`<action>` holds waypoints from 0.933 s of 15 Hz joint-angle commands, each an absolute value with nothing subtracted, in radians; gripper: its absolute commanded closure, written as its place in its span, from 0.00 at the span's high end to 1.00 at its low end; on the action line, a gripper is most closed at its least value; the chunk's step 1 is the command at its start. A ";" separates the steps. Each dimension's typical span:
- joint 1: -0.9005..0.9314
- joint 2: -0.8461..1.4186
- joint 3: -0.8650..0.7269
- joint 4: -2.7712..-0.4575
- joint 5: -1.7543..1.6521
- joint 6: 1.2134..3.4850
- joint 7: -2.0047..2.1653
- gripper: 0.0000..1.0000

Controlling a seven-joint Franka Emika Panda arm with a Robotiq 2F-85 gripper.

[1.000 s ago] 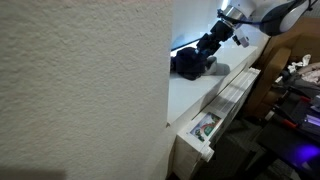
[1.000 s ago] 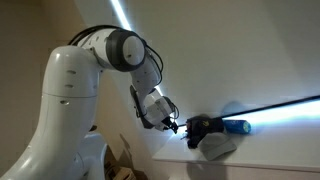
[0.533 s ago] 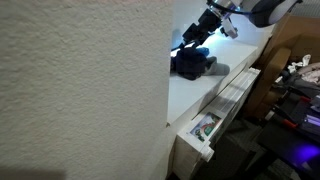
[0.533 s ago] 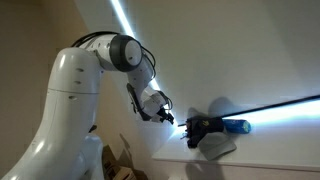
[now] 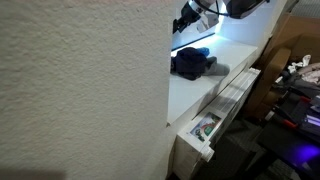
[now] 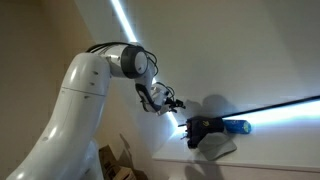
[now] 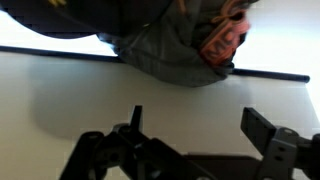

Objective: Move the white hat to the left, put the black hat on top of it, and move the shirt to the right

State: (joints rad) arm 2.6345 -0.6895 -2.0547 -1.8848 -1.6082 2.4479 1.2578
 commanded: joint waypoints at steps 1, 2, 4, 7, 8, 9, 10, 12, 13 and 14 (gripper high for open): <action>2.586 -0.767 -1.983 -1.873 -1.710 2.347 1.258 1.00; 2.578 -0.792 -1.977 -1.867 -1.735 2.328 1.261 1.00; 2.564 -0.817 -1.953 -1.867 -1.736 2.328 1.257 1.00; 2.565 -0.816 -1.942 -1.867 -1.735 2.322 1.257 1.00; 2.556 -0.831 -1.936 -1.870 -1.731 2.331 1.240 1.00; 2.557 -0.870 -1.928 -1.855 -1.684 2.323 1.174 1.00; 2.563 -0.914 -1.927 -1.834 -1.639 2.319 1.102 1.00; 2.611 -0.996 -1.966 -1.770 -1.559 2.256 0.974 1.00; 2.568 -0.920 -1.930 -1.837 -1.632 2.281 1.092 1.00; 2.571 -0.955 -1.931 -1.823 -1.633 2.271 1.068 1.00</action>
State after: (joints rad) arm 2.5882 -0.9245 -1.9633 -1.8229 -1.6079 2.3008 1.0716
